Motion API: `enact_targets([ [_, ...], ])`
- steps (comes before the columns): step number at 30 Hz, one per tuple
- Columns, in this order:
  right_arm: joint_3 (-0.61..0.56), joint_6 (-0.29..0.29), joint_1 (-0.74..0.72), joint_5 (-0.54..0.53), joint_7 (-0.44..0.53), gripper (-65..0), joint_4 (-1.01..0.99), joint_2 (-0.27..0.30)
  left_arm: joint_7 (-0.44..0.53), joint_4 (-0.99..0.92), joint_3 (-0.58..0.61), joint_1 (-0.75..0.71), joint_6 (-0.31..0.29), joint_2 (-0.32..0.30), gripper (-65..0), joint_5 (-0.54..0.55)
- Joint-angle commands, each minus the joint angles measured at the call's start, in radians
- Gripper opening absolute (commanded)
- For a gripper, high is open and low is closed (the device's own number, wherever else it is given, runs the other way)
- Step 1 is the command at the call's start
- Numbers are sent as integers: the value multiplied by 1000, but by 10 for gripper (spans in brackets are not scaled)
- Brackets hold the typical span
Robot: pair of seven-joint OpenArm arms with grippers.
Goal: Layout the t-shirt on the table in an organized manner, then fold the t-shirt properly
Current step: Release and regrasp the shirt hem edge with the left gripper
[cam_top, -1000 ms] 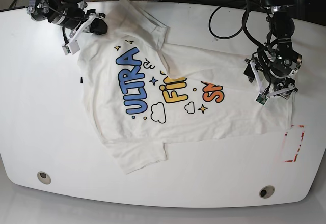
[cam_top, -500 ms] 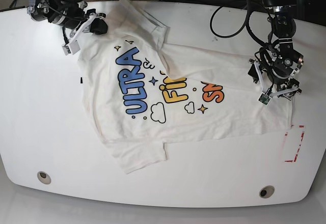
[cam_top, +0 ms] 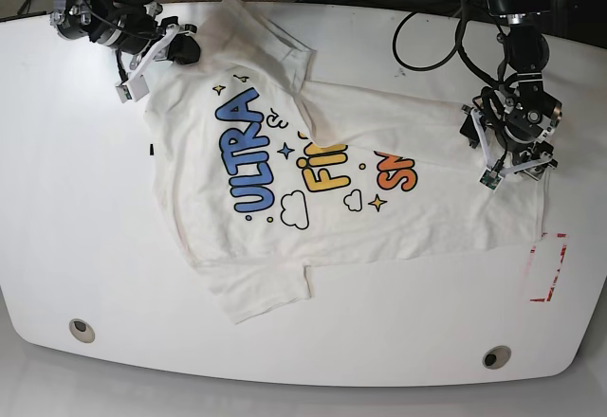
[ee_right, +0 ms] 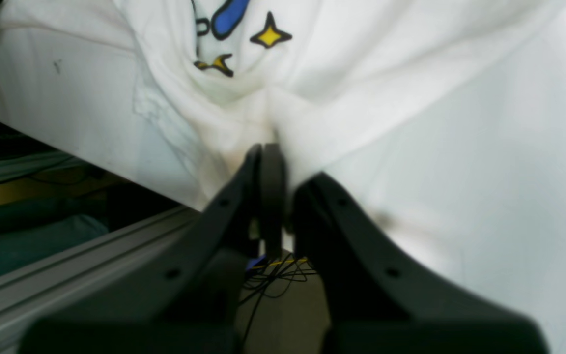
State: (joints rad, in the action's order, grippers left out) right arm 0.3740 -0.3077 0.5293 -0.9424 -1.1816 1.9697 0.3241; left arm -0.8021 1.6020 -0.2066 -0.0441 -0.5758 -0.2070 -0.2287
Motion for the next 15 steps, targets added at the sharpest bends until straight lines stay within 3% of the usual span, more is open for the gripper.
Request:
enact_targets([
  [1,7,-5,-1,-16,13,-650,16,10,36,13,-4,14,7,-12,-158,-2],
  [8,7,-5,-1,-16,13,-650,16,8,40,11,-4,14,7,-12,-171,-2],
  [15,7,-5,-1,-16,13,-650,16,8,40,11,-4,16,7,-12,-359,-4],
])
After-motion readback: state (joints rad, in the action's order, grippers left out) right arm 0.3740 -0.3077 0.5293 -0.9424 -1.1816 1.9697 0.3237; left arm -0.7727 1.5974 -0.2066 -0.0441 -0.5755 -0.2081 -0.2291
